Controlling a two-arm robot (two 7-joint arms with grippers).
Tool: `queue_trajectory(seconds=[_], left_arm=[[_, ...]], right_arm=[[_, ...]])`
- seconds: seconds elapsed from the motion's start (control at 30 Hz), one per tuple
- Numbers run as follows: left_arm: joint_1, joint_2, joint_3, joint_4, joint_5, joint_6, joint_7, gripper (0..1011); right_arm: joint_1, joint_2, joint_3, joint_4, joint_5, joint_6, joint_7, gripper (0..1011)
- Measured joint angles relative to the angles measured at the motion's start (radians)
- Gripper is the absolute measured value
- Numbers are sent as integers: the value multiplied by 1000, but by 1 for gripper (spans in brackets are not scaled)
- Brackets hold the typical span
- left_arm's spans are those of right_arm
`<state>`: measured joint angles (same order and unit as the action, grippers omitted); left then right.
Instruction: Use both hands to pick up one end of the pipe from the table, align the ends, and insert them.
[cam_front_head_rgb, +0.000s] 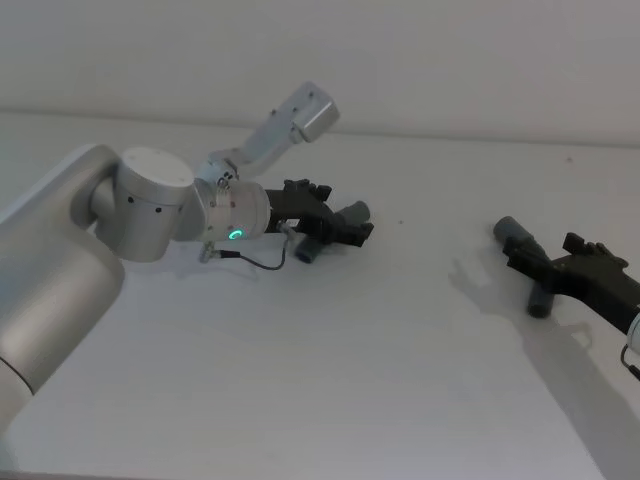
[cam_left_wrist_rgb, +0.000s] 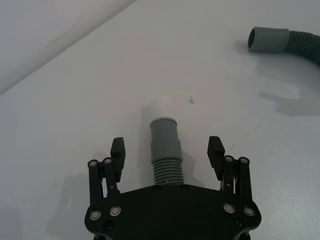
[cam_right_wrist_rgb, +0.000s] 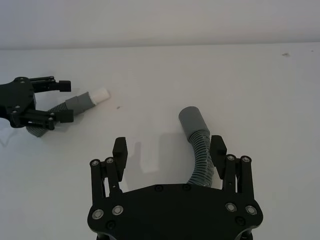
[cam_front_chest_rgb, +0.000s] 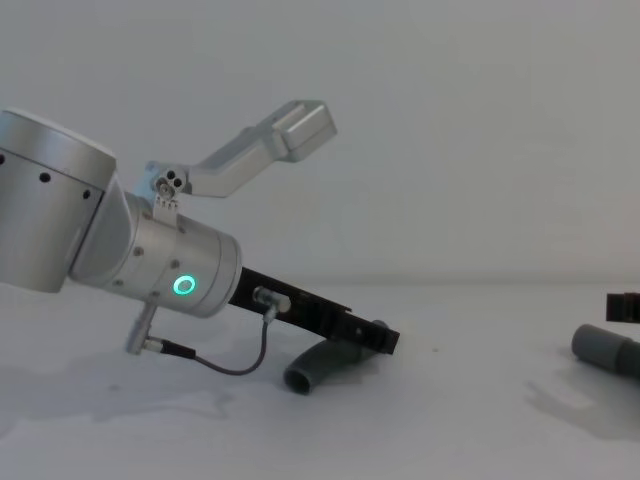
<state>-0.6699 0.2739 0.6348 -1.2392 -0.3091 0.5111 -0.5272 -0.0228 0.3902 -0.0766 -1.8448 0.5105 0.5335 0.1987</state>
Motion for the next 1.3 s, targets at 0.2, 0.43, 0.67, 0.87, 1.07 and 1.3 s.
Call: queue_trajectory(seconds=[0.2, 0.43, 0.67, 0.87, 1.07, 1.3], left_arm=[[-5, -4, 6, 7, -5, 7, 0, 1000], [-11, -8, 11, 16, -11, 13, 0, 1000], [-18, -11, 14, 28, -16, 18, 0, 1000], [-26, -13, 19, 41, -19, 19, -3, 1000], [-34, -17, 26, 56, -19, 18, -10, 1000], [-43, -21, 34, 72, -13, 11, -18, 1000]], right_arm=[[0, 0, 0, 0, 0, 0, 0, 1000], [0, 0, 0, 0, 0, 0, 0, 1000], [0, 0, 0, 0, 0, 0, 0, 1000], [0, 0, 0, 0, 0, 0, 0, 1000], [0, 0, 0, 0, 0, 0, 0, 1000], [0, 0, 0, 0, 0, 0, 0, 1000]])
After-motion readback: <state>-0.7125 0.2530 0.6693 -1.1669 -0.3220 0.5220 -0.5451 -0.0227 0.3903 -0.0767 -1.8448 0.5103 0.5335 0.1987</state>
